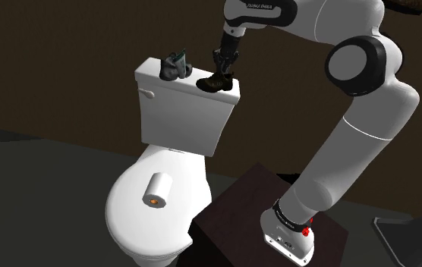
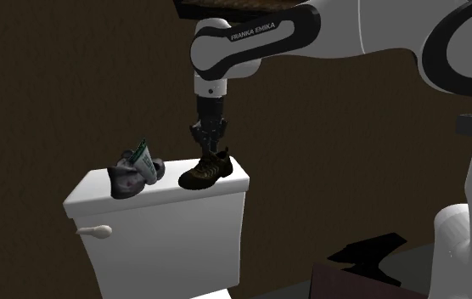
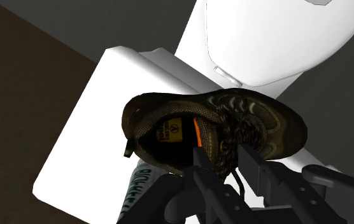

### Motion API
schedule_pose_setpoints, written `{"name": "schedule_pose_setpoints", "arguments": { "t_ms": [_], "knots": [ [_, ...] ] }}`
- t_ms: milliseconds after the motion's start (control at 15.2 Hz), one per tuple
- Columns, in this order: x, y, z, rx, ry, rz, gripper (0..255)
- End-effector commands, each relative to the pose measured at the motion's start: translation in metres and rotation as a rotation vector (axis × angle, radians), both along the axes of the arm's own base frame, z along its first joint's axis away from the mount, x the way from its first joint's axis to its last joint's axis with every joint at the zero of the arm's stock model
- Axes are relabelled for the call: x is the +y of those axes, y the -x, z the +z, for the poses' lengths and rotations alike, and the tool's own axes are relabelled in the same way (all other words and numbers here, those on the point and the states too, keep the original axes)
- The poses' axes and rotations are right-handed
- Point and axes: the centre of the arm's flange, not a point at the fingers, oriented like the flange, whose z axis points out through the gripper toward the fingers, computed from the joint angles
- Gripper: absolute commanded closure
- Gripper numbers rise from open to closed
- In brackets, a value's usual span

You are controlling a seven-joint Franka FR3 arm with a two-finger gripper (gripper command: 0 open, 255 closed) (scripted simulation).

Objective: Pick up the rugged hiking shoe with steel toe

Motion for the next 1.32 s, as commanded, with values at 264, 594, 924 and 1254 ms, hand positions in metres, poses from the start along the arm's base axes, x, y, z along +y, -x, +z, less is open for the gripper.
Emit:
{"name": "schedule_pose_setpoints", "arguments": {
  "t_ms": [264, 594, 924, 1254],
  "knots": [
    [0.0, 0.001, 0.011, 0.0, 0.0, 0.0, 255],
    [0.0, 0.001, 0.037, 0.0, 0.0, 0.0, 255],
    [0.0, 0.001, 0.063, 0.0, 0.0, 0.0, 255],
    [0.0, 0.001, 0.08, 0.0, 0.0, 0.0, 255]
  ]
}}
